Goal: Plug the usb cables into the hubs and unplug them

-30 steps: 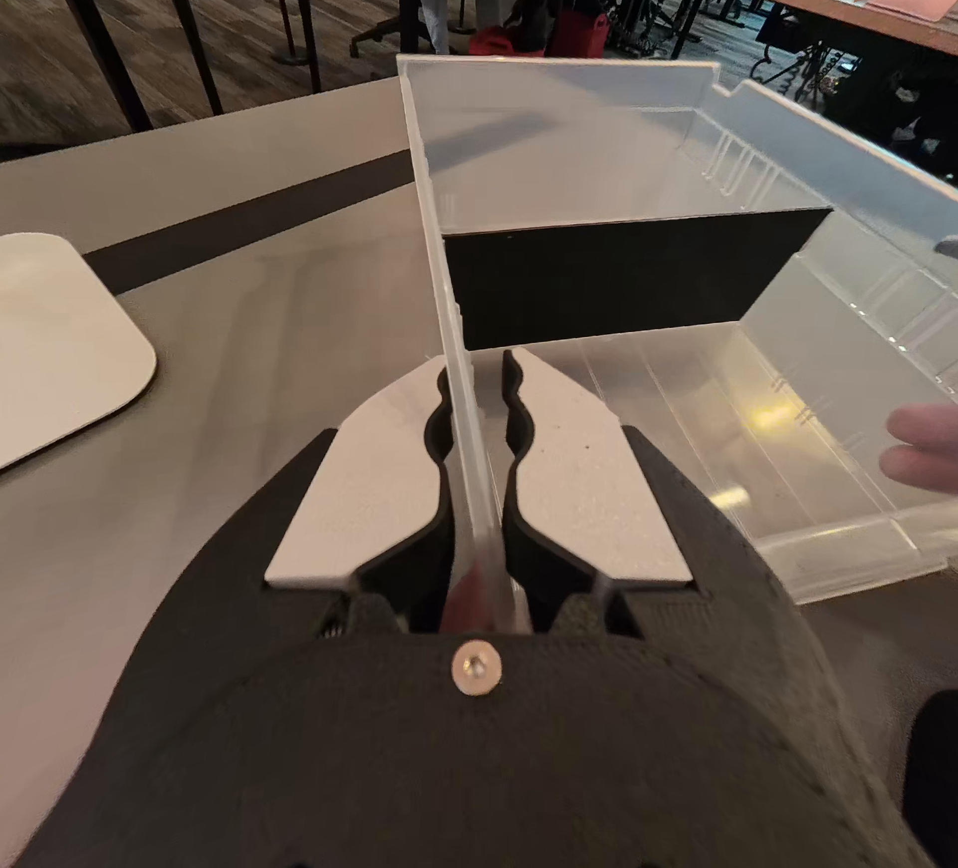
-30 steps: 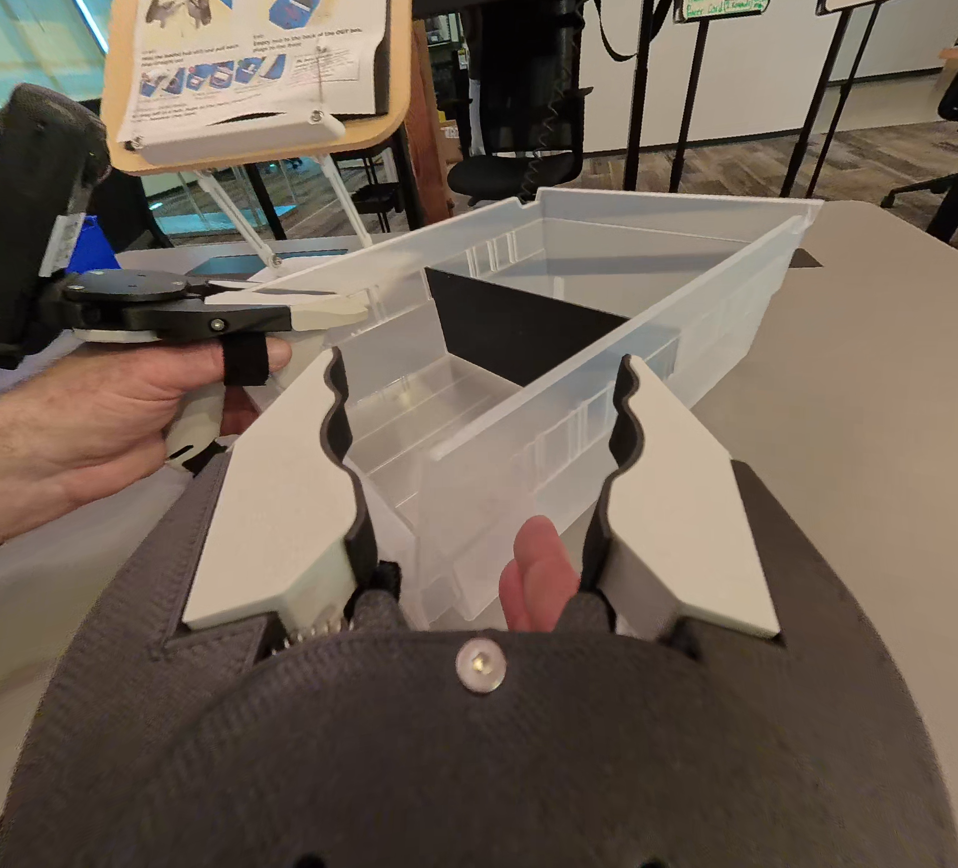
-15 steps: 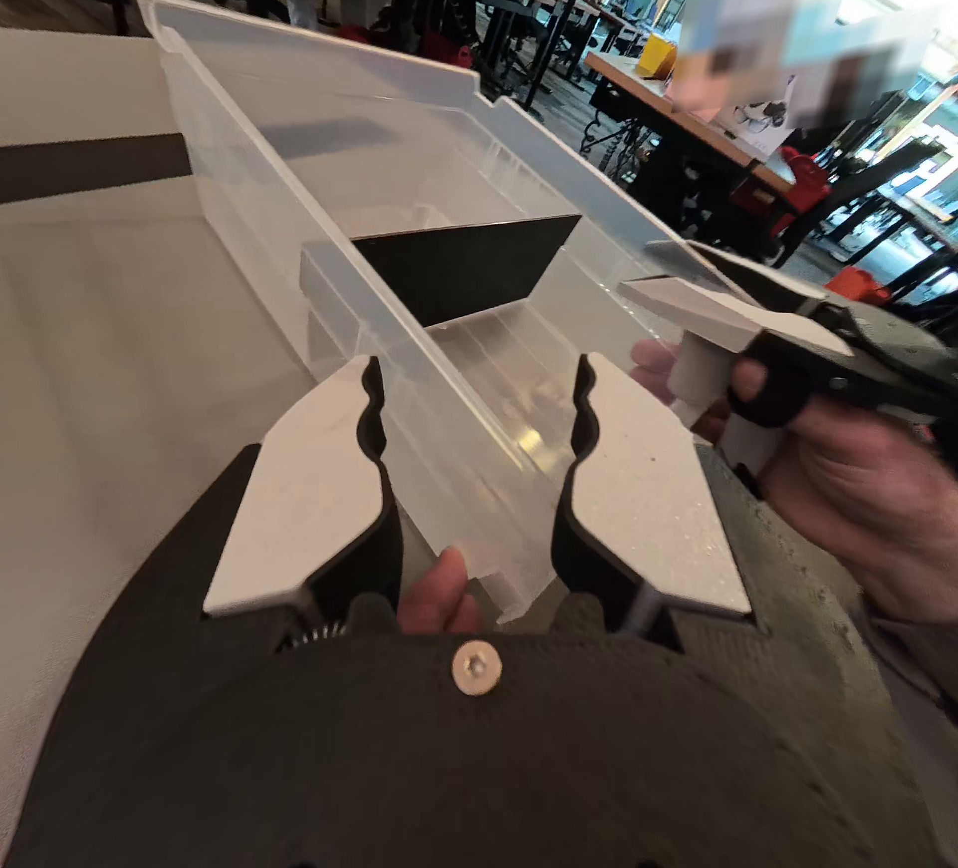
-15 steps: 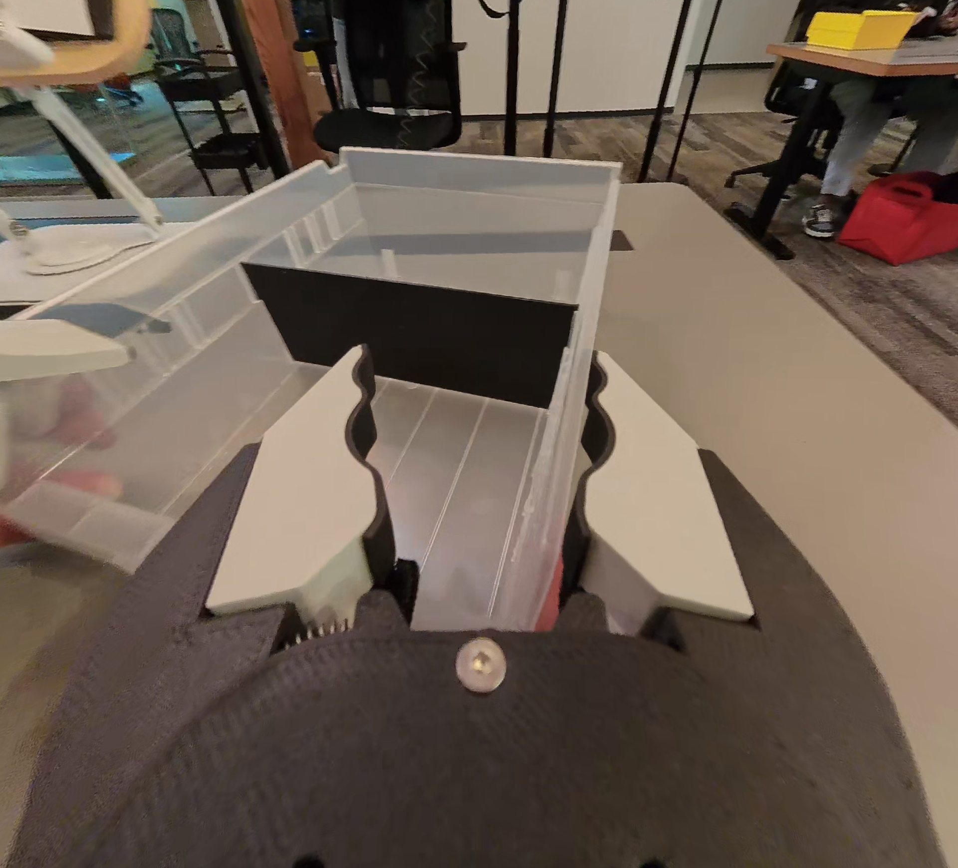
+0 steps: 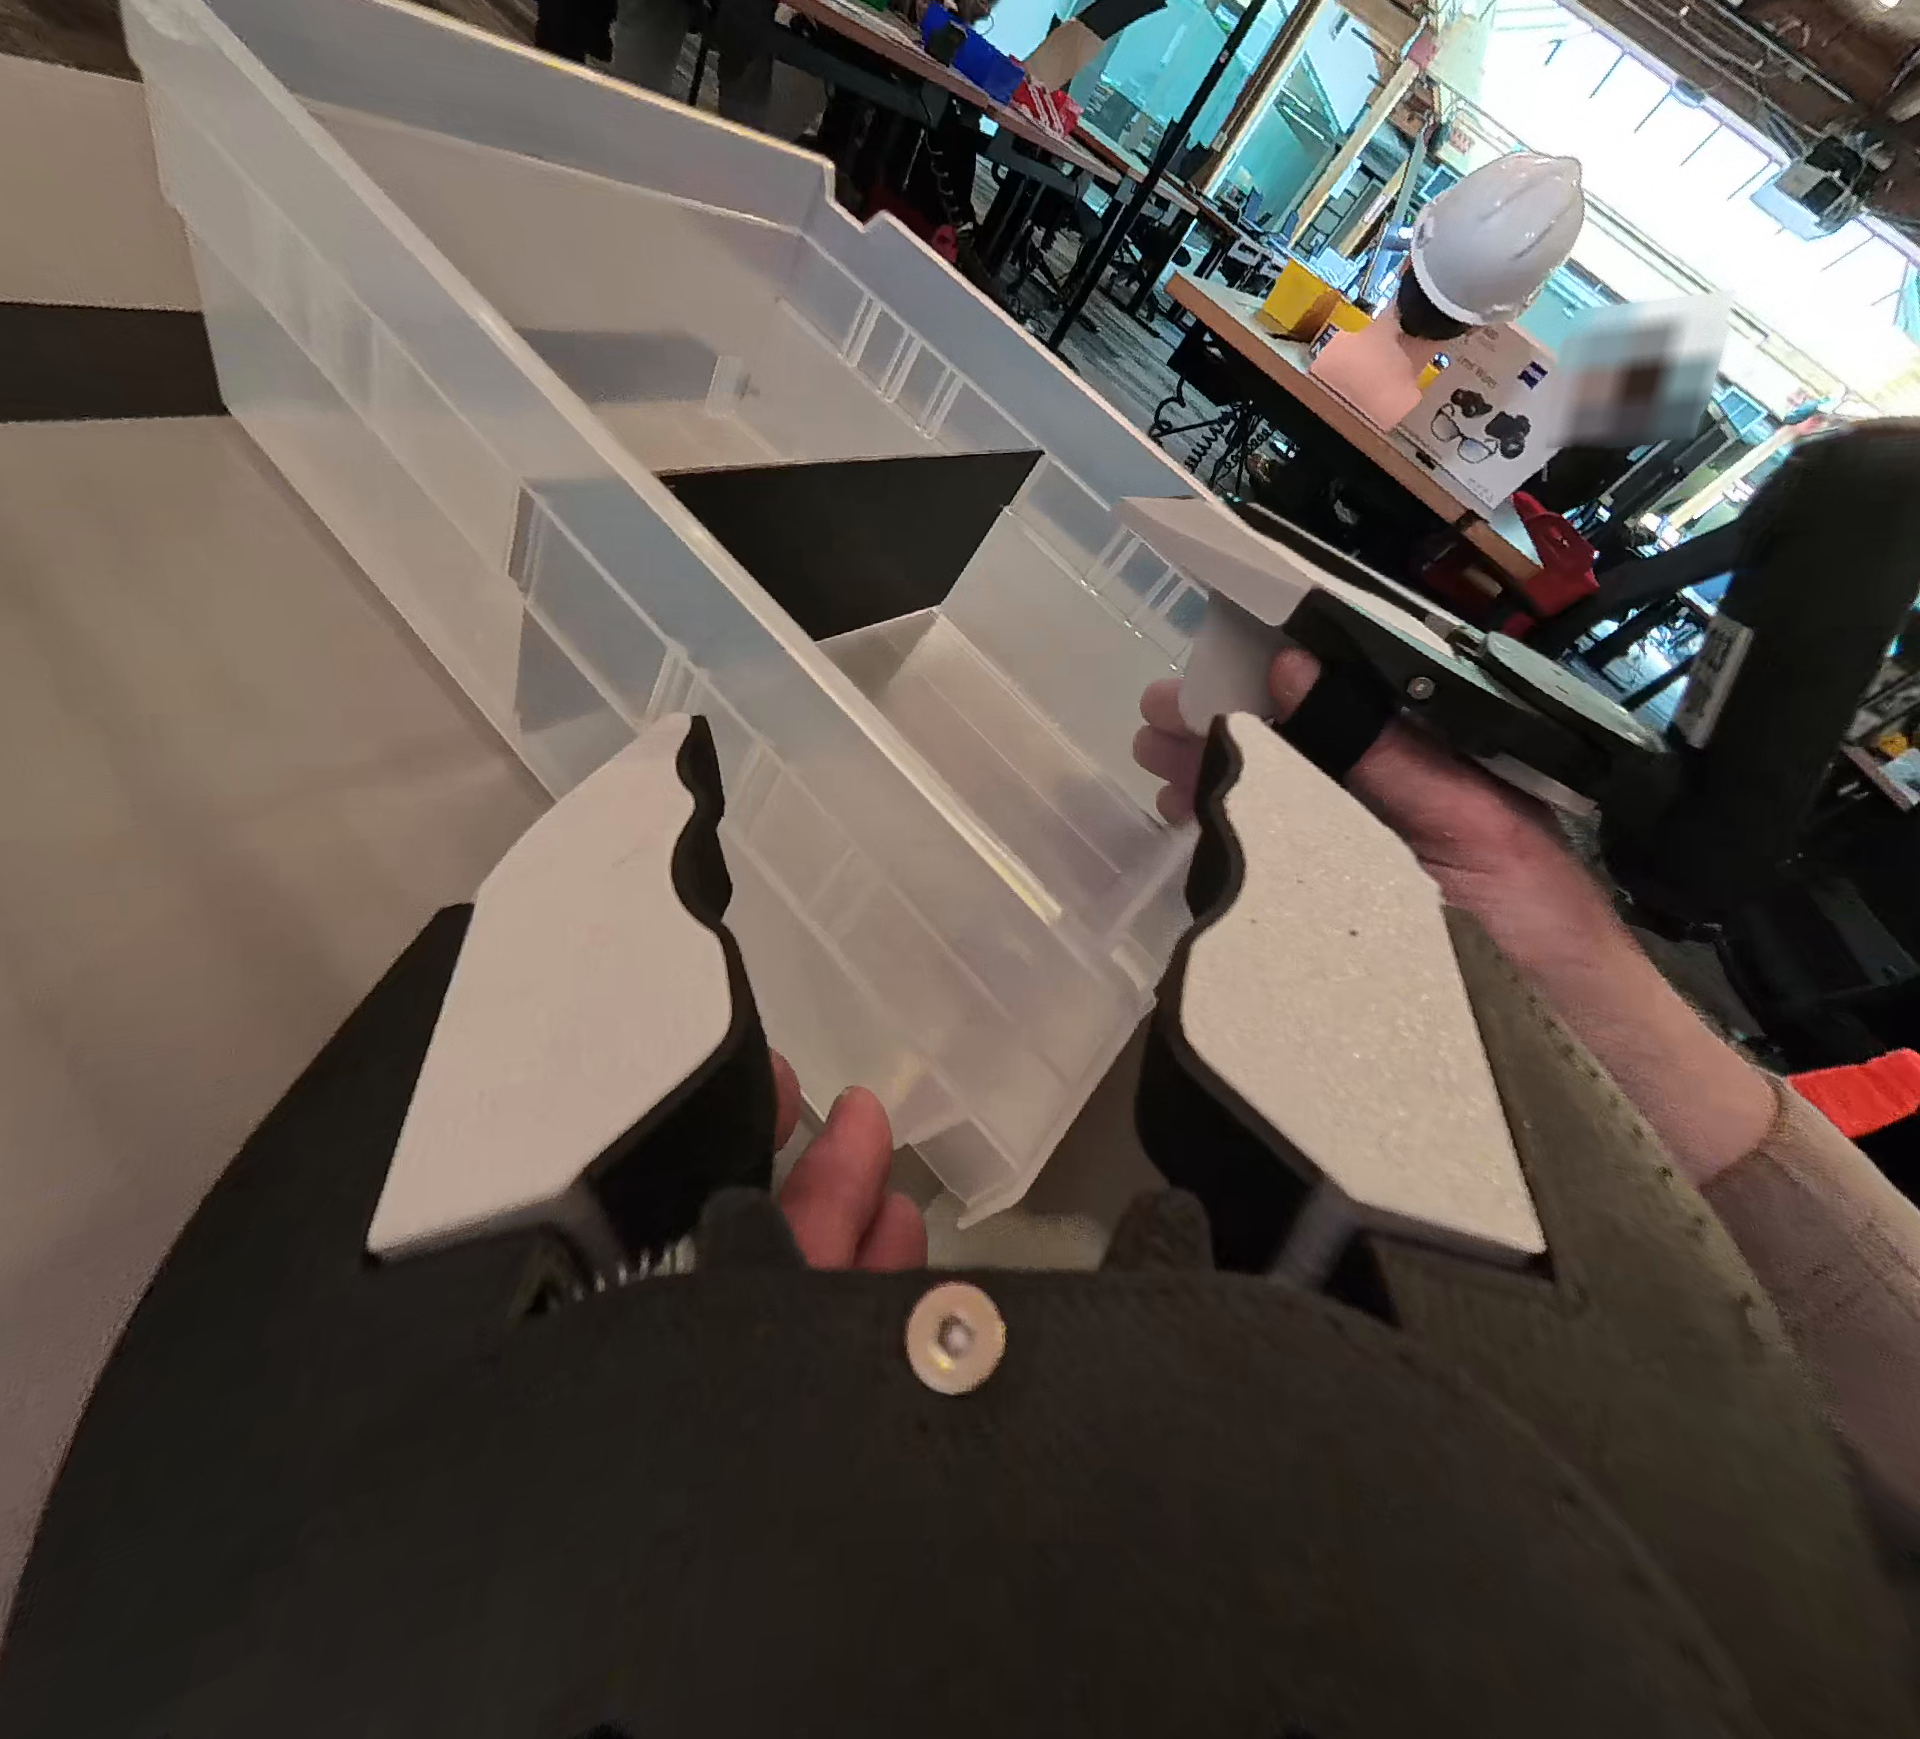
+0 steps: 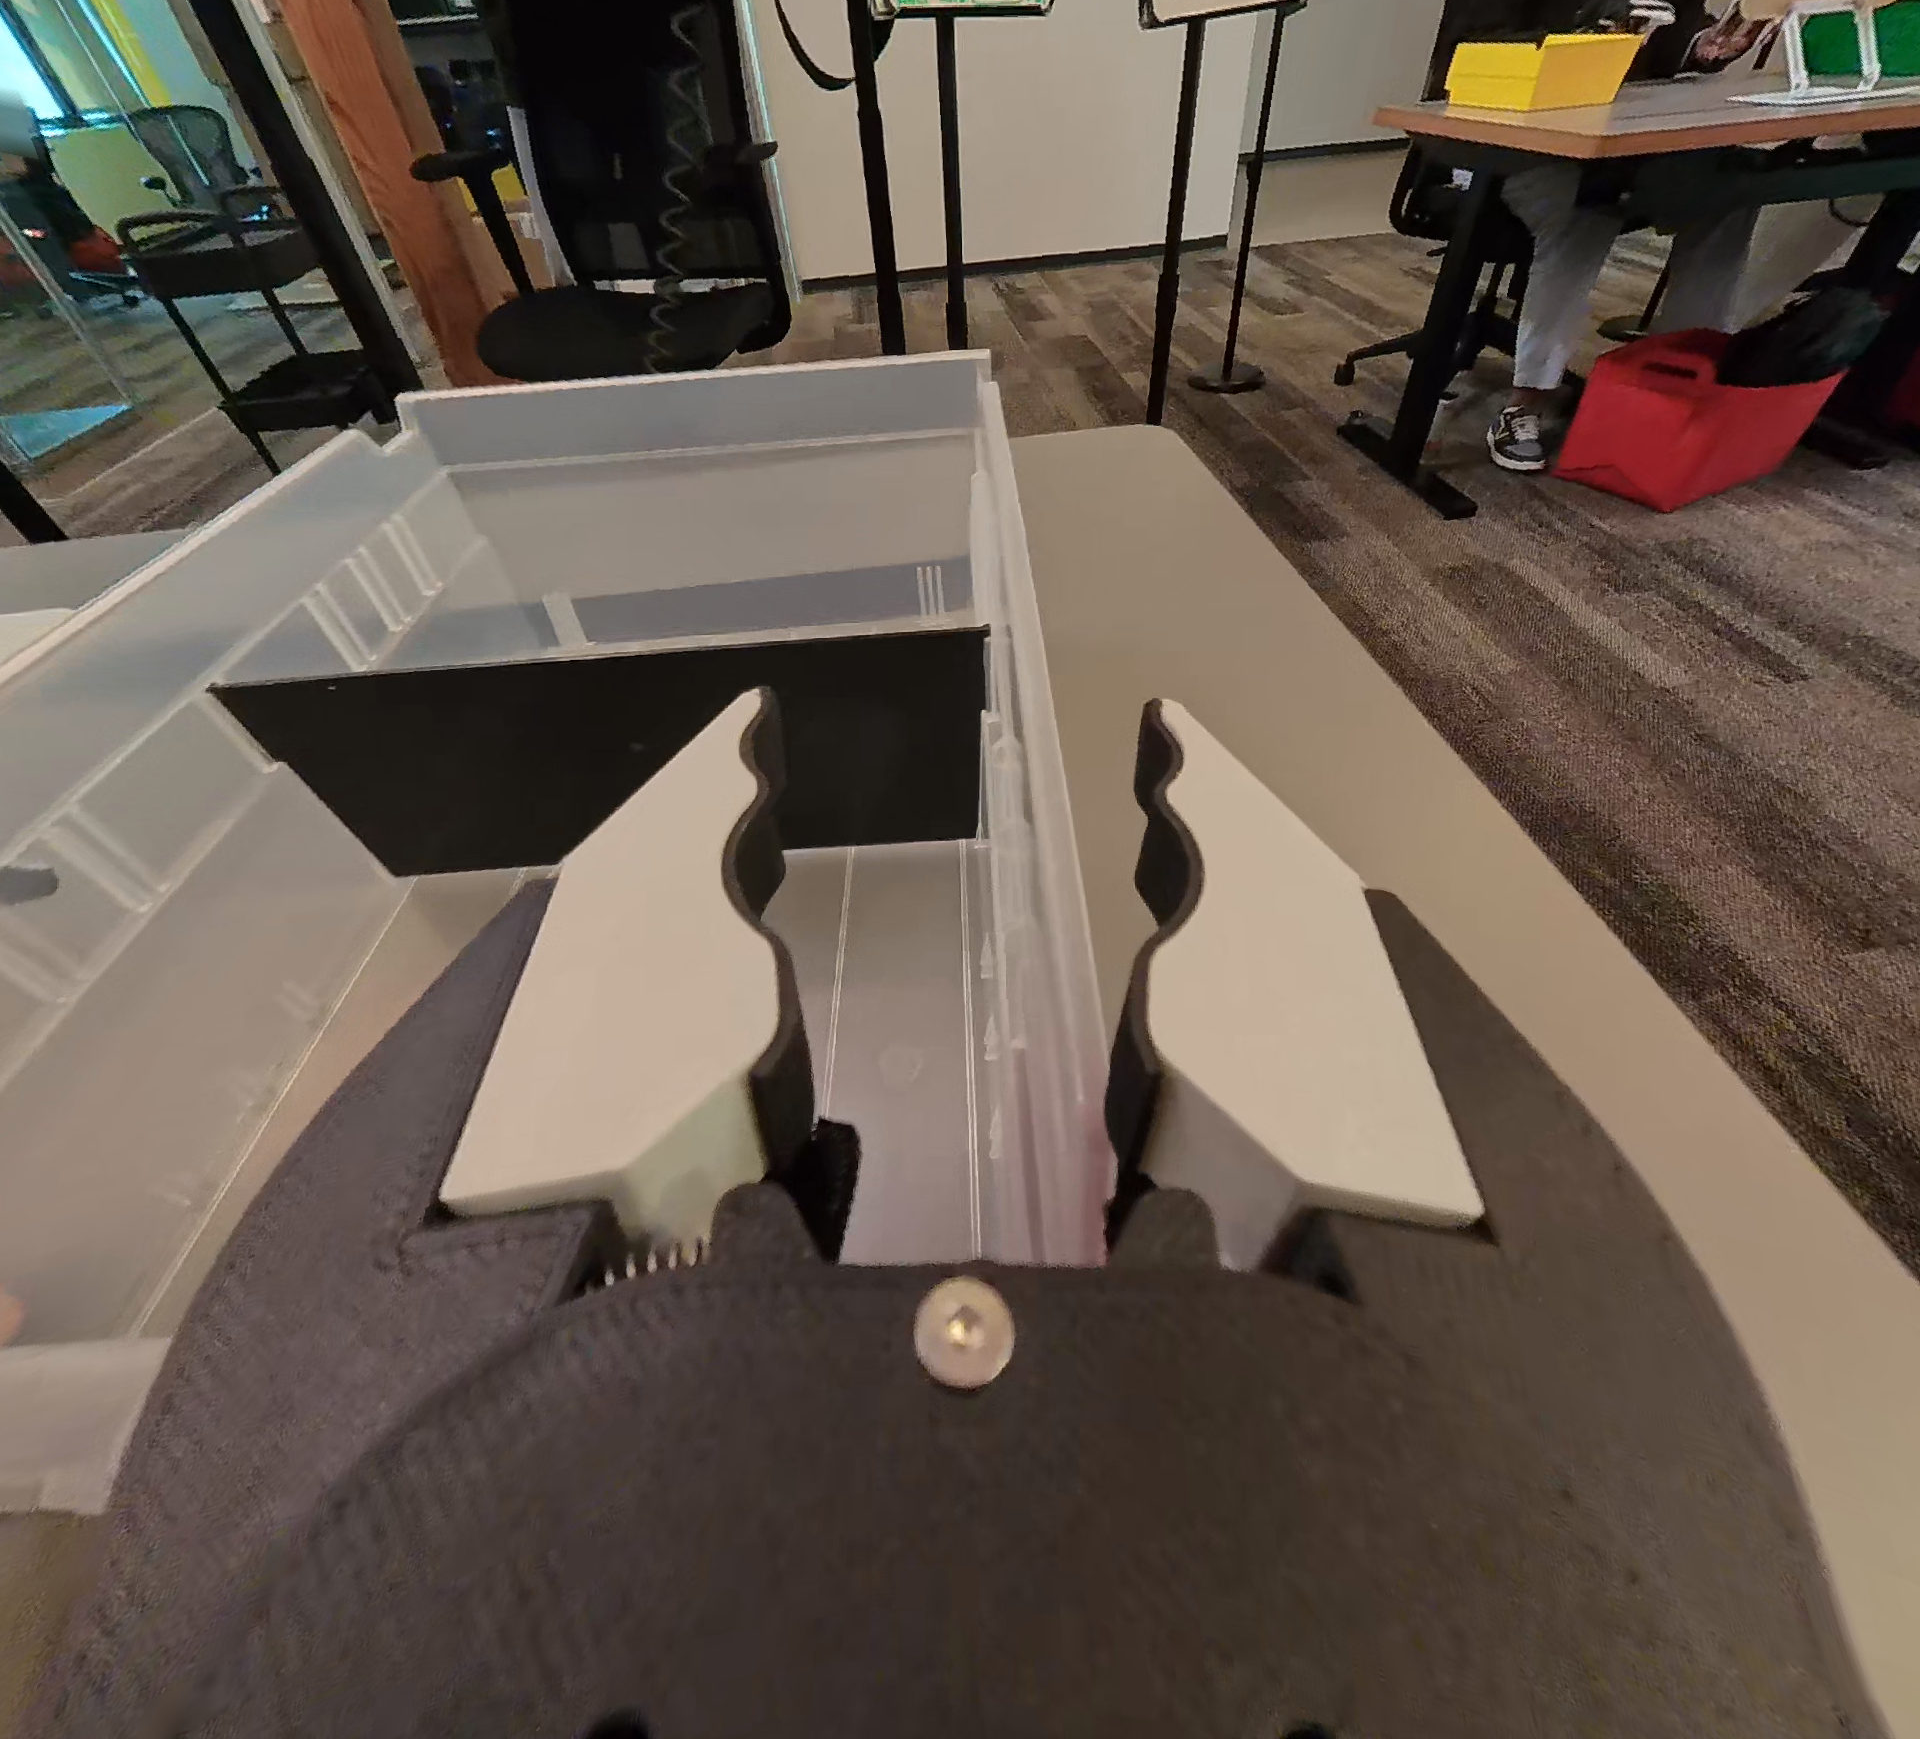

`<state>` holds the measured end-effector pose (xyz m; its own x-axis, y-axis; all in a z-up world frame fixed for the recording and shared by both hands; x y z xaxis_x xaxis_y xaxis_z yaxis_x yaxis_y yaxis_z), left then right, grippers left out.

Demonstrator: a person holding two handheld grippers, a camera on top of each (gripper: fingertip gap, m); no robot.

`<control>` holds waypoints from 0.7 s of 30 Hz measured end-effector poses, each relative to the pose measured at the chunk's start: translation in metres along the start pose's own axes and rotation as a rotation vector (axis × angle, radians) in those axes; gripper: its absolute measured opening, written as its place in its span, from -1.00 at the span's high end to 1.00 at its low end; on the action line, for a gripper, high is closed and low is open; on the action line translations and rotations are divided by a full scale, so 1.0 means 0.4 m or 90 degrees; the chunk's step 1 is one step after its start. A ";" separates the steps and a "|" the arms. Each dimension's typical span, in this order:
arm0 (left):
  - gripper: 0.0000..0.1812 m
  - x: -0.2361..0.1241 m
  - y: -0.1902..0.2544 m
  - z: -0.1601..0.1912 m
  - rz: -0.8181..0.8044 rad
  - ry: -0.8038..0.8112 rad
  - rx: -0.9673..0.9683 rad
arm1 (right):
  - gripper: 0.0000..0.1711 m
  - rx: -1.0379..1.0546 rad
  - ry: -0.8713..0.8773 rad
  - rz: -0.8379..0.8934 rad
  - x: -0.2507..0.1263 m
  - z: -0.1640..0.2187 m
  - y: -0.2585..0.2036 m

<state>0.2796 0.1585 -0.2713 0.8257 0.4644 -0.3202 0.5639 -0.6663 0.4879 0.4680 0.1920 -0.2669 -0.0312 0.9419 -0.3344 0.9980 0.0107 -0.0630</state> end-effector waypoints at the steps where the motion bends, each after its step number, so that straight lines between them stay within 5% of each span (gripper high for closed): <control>1: 0.04 0.013 0.000 -0.006 -0.001 0.004 -0.007 | 0.23 0.003 0.000 -0.001 0.015 -0.006 0.012; 12: -0.02 0.117 -0.018 -0.067 0.017 0.011 -0.027 | 0.18 0.002 0.000 -0.013 0.132 -0.060 0.102; 17: -0.03 -0.005 -0.038 -0.120 0.012 0.042 0.036 | 0.23 -0.096 0.101 0.107 -0.020 -0.154 0.112; 21: 0.10 -0.184 -0.055 -0.175 0.003 0.078 0.098 | 0.26 -0.225 0.189 0.056 -0.159 -0.256 -0.084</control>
<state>0.2055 0.1800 -0.2018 0.8259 0.5225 -0.2117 0.5631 -0.7458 0.3559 0.4423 0.1659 -0.1474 0.0205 0.9991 -0.0375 0.9554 -0.0085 0.2952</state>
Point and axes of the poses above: each gripper's, where its closed fingertips meet, x out along the fingers, z out of its underside, y = z × x across the jaws, the point moved 4 cm from there along -x, back along the fingers, and after that the axes turned 10 degrees about -y, right-handed, at the moved point
